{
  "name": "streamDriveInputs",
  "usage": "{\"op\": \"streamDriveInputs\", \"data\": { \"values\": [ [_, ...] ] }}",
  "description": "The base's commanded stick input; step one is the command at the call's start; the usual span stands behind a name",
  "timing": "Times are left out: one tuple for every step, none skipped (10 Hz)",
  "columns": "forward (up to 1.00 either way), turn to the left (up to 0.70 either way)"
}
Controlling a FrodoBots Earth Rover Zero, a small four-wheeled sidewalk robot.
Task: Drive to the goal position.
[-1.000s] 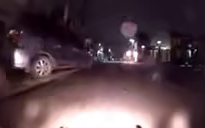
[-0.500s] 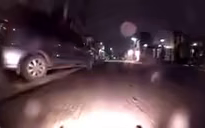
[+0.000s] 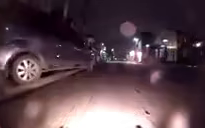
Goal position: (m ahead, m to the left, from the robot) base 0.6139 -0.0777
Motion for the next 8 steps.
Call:
{"op": "streamDriveInputs", "data": {
  "values": [
    [0.70, -0.32],
    [0.70, -0.31],
    [0.70, -0.28],
    [0.70, -0.20],
    [0.70, -0.11],
    [0.70, -0.02],
    [0.70, 0.00],
    [0.70, 0.00]
  ]
}}
